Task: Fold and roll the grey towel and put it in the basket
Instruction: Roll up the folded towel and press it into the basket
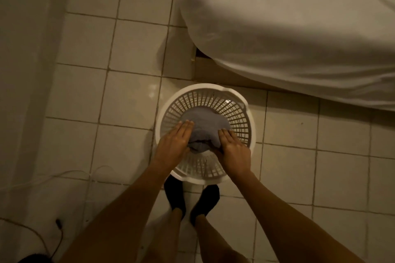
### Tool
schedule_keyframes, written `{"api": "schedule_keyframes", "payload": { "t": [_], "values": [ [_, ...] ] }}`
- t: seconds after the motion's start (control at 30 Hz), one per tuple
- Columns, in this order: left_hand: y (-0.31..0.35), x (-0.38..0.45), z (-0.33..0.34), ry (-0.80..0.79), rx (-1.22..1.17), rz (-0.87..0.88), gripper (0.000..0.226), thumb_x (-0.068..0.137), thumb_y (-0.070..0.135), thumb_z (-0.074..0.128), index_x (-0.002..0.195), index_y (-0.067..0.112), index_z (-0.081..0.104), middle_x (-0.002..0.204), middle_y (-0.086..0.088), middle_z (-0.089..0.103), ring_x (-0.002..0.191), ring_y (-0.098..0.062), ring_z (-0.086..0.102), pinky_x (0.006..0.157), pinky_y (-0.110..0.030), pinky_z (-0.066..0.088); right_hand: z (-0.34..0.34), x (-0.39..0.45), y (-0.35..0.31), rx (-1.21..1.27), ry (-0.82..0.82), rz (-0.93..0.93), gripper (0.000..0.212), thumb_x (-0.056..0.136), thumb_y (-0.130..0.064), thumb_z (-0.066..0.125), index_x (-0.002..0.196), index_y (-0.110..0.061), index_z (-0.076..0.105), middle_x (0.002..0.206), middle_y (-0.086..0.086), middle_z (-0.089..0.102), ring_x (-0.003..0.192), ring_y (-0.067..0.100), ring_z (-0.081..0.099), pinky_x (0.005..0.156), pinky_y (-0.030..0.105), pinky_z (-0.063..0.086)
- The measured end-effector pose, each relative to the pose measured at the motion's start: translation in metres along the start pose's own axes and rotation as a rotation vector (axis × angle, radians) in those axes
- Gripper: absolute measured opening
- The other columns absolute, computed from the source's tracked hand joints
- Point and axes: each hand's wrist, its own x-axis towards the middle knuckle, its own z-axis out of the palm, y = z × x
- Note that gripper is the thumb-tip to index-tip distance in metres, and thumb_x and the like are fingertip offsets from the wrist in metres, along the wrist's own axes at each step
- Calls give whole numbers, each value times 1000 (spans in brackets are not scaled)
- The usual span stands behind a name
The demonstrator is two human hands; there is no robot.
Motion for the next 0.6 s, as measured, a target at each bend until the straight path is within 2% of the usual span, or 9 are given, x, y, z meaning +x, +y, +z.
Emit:
{"api": "schedule_keyframes", "payload": {
  "t": [0.27, 0.43, 0.6],
  "values": [
    [-26, 44, 59, -78, 22, 2, 88, 38, 7, 91, 119, -6, 59, 113, -21, 66, 102, -35, 66, 71, -44, 59, 49, 37, 23, 6, -12, 69, 57, 84, -31, 66, 133, -6, 50, 134, 13, 55, 128, 29, 48, 84, 39, 51],
    [-28, 42, 97, -104, 52, -22, 80, 48, 6, 87, 121, -5, 57, 116, -22, 65, 103, -37, 65, 76, -44, 58, 78, 37, 36, -58, -49, 49, 56, 82, -30, 69, 130, -6, 52, 129, 14, 59, 123, 31, 53, 78, 40, 54],
    [-26, 5, 136, -177, 105, -124, 74, 65, 17, 79, 127, 2, 41, 129, -23, 56, 107, -35, 62, 82, -42, 56, 123, 8, 29, -145, -81, 27, 60, 67, -24, 82, 121, -5, 61, 118, 13, 66, 110, 31, 62, 61, 36, 59]
  ]
}}
